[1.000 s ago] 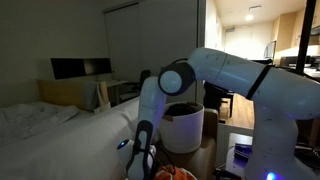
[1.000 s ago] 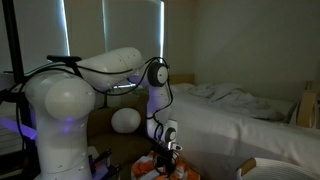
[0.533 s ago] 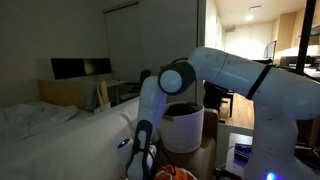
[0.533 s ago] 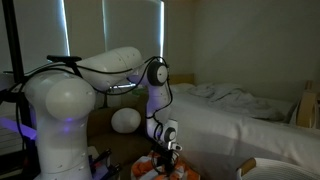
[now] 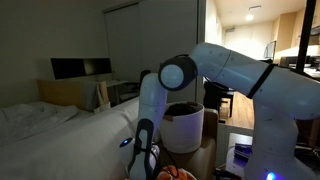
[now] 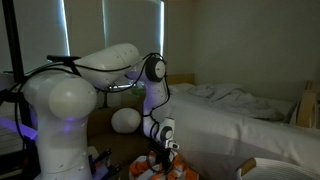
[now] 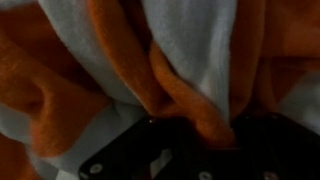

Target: Put the towel inside the basket

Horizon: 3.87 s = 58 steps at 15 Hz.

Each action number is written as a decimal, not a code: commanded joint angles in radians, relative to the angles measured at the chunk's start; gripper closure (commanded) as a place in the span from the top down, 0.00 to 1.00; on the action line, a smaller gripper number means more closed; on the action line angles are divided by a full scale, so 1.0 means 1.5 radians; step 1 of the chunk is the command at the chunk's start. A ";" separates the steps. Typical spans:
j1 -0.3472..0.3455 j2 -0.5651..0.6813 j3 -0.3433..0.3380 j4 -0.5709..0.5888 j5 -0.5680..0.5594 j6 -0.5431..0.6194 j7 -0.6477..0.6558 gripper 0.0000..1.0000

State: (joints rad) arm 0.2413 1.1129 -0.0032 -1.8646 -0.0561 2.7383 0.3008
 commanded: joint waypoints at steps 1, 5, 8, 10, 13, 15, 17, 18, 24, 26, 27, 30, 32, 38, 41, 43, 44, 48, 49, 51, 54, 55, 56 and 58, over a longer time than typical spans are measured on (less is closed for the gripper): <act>0.036 -0.062 -0.010 -0.080 0.035 0.031 0.033 0.11; 0.068 -0.111 -0.025 -0.126 0.046 0.032 0.063 0.11; 0.092 -0.147 -0.040 -0.153 0.045 0.030 0.078 0.11; 0.108 -0.177 -0.051 -0.173 0.040 0.030 0.088 0.11; 0.138 -0.227 -0.077 -0.205 0.029 0.027 0.105 0.11; 0.155 -0.262 -0.095 -0.227 0.021 0.023 0.113 0.11; 0.171 -0.294 -0.113 -0.234 0.011 0.008 0.120 0.11; 0.182 -0.309 -0.124 -0.239 0.003 0.004 0.127 0.11; 0.226 -0.436 -0.179 -0.281 -0.088 -0.062 0.174 0.12; 0.222 -0.486 -0.181 -0.286 -0.126 -0.103 0.195 0.11; 0.213 -0.511 -0.172 -0.287 -0.141 -0.126 0.201 0.12; 0.186 -0.584 -0.142 -0.282 -0.189 -0.196 0.227 0.12; 0.157 -0.628 -0.108 -0.277 -0.208 -0.241 0.240 0.11; 0.062 -0.727 -0.007 -0.263 -0.197 -0.342 0.243 0.11; 0.025 -0.711 0.029 -0.250 -0.191 -0.340 0.230 0.11; 0.010 -0.717 0.043 -0.250 -0.190 -0.343 0.229 0.23; 0.009 -0.712 0.045 -0.250 -0.190 -0.343 0.229 0.23; 0.011 -0.700 0.046 -0.250 -0.191 -0.342 0.230 0.23; 0.011 -0.700 0.046 -0.250 -0.191 -0.342 0.230 0.11; 0.013 -0.695 0.052 -0.237 -0.250 -0.361 0.260 0.11; 0.012 -0.703 0.057 -0.218 -0.335 -0.377 0.307 0.11; 0.012 -0.706 0.058 -0.211 -0.361 -0.384 0.324 0.11; 0.013 -0.712 0.061 -0.203 -0.383 -0.398 0.337 0.11; 0.012 -0.722 0.067 -0.187 -0.402 -0.423 0.347 0.11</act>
State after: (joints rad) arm 0.2782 0.0745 0.0669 -2.1732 -0.5981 2.1716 0.7805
